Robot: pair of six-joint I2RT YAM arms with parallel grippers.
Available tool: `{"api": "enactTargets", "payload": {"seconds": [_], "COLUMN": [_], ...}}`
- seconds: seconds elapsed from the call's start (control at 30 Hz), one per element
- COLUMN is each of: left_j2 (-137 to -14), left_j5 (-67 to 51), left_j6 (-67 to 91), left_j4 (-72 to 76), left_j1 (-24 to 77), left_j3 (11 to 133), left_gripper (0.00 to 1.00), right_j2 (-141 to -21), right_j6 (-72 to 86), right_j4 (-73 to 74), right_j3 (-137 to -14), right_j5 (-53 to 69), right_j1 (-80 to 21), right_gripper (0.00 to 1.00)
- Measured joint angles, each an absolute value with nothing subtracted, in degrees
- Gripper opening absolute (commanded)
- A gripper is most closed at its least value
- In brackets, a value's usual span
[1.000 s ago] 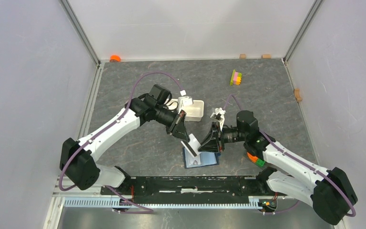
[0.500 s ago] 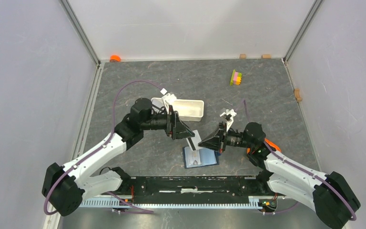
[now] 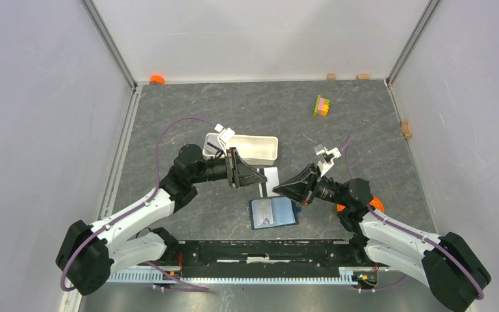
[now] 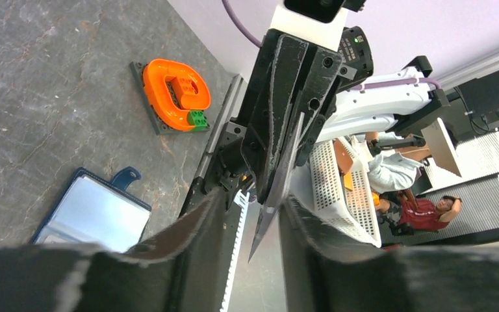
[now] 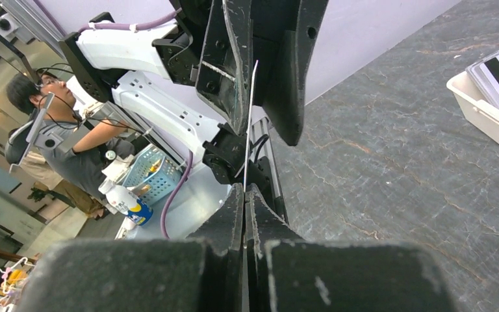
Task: Put the credit cards into the card holder
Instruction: Insert the credit card into the card holder.
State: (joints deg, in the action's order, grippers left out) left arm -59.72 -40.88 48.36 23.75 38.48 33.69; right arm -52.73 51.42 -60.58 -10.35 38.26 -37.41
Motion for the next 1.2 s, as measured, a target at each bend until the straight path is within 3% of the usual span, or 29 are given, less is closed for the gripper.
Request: {"api": "enactTargets", "payload": {"seconds": [0.13,0.3,0.37,0.4,0.5,0.57,0.67,0.83,0.97,1.2], "left_j2": [-59.70,-59.66,-59.40,-59.24,-58.59,-58.57,-58.70,-60.12,-62.26,-67.46], "left_j5": [-41.04,-41.17,-41.10,-41.08,-40.29,-38.79,-34.57,-27.14,-22.52,-19.00], "left_j6": [49.28,50.37,50.61,50.63,50.61,50.61,50.61,52.80,56.38,61.95], "left_j4": [25.28,25.69,26.00,26.17,26.22,25.04,20.73,15.57,14.00,16.80], "left_j1": [39.33,40.27,40.38,40.38,40.45,40.58,40.99,43.46,47.37,51.66], "left_j3": [33.50,32.36,31.70,31.46,30.41,29.63,28.80,25.41,21.80,18.11], "left_gripper": [0.34,0.06,0.02,0.02,0.02,0.02,0.02,0.02,0.02,0.02], "right_j2": [-52.88,-52.90,-52.90,-52.90,-52.49,-51.18,-48.10,-45.15,-46.00,-50.02], "right_j6": [52.29,52.71,52.73,52.77,51.57,48.62,41.01,32.12,30.79,33.30], "right_j4": [-61.73,-62.37,-61.87,-61.45,-58.41,-51.70,-34.65,-8.12,3.57,12.23], "right_j3": [-10.24,-9.80,-9.52,-9.50,-9.72,-10.63,-14.50,-20.82,-21.10,-20.93], "right_j5": [37.32,36.38,35.90,35.73,35.20,33.56,26.28,7.46,-1.89,-11.79], "right_j1": [-37.41,-37.41,-37.41,-37.41,-37.56,-37.58,-37.65,-39.07,-44.36,-52.62], "right_gripper": [0.00,0.00,0.00,0.07,0.45,0.62,0.70,0.77,0.79,0.65]}}
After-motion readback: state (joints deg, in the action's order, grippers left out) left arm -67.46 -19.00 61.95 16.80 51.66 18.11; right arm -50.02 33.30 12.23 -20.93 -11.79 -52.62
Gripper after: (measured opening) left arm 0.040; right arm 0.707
